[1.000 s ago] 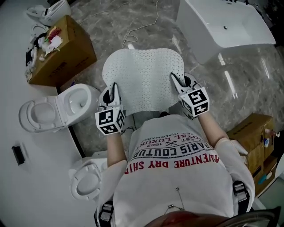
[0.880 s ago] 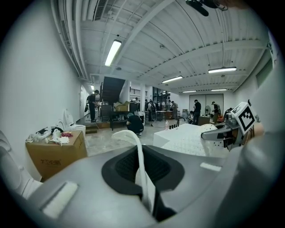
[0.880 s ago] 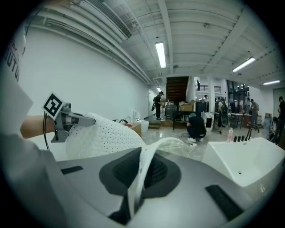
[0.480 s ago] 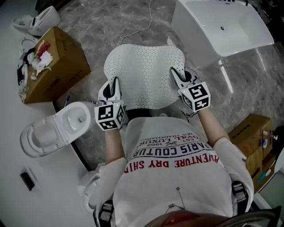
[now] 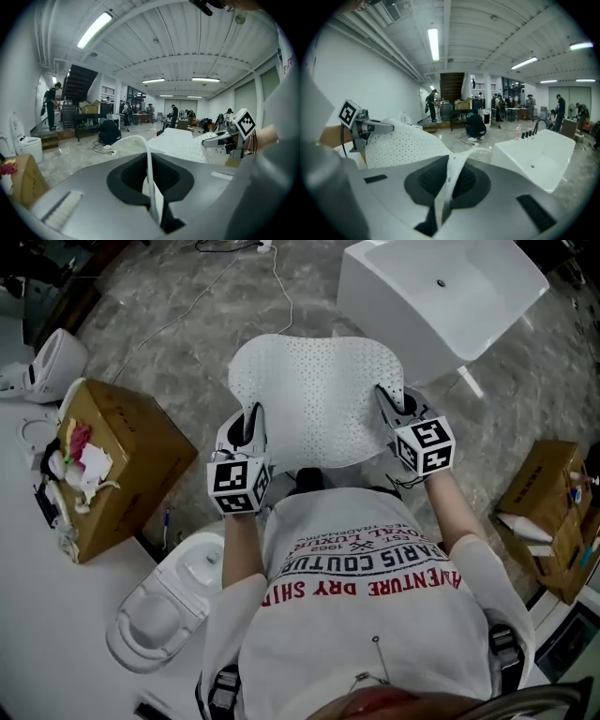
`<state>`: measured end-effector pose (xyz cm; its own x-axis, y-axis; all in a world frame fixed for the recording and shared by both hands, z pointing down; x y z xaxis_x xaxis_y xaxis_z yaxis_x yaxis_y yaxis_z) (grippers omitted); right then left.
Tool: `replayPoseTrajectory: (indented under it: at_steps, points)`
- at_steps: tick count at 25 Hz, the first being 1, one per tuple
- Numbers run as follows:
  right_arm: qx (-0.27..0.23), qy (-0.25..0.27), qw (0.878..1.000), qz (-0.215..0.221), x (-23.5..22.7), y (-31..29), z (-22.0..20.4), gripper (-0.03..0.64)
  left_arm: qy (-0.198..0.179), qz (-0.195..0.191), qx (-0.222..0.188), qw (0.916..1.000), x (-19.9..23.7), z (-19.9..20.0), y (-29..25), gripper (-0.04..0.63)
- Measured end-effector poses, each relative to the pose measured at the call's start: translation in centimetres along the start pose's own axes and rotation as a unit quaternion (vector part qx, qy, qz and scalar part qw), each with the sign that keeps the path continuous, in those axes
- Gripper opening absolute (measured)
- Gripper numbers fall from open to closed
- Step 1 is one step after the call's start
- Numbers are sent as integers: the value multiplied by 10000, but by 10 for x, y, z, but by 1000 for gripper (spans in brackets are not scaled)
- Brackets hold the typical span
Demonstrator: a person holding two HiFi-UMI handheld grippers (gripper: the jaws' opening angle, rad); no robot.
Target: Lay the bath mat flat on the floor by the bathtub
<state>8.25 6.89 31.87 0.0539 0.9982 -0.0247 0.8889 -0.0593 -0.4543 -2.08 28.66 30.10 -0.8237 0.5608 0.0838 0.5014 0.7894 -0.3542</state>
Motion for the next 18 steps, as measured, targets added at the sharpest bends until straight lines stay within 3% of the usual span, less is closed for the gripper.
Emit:
replayPoseTrajectory:
  at_steps: [7, 18]
  points:
    - [42, -384, 9973, -626, -17, -57, 23, 12, -340, -632, 78, 9974, 62, 37, -80, 18]
    - [423, -1245, 9825, -1322, -118, -123, -7, 12, -633, -1442, 614, 9856, 69, 45, -248, 18]
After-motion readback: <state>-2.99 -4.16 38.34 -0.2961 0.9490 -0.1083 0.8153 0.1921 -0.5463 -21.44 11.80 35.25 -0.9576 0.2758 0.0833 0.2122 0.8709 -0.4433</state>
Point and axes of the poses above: the fingertips, and each gripper's own axes: y backward along the fingers, x to its left, z out of its top, the point moved 1 cm from there along y, backward along the fingers, and after that the axes turned 2 degrees about -z, right-handed, at the moved point
